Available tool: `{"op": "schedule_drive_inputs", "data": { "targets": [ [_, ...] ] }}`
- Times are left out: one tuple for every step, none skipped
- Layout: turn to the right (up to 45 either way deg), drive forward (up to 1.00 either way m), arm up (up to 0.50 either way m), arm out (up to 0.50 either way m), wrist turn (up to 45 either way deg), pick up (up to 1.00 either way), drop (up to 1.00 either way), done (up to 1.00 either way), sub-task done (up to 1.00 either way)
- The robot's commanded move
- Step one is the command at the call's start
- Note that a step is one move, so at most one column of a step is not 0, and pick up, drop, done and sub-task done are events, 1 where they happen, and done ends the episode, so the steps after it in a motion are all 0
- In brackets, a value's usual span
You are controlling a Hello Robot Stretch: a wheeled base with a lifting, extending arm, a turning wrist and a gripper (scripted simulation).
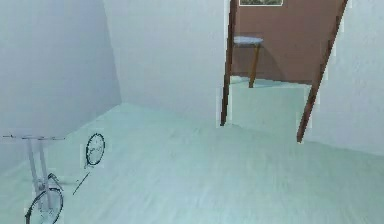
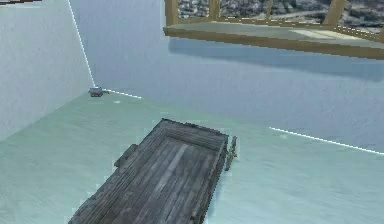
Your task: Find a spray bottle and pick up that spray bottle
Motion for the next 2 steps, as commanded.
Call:
{"op": "schedule_drive_inputs", "data": {
  "targets": [
    [15.0,0.0,0.0,0.0,0.0,0.0,0.0,0.0,0.0],
    [0.0,1.0,0.0,0.0,0.0,0.0,0.0,0.0,0.0]
  ]
}}
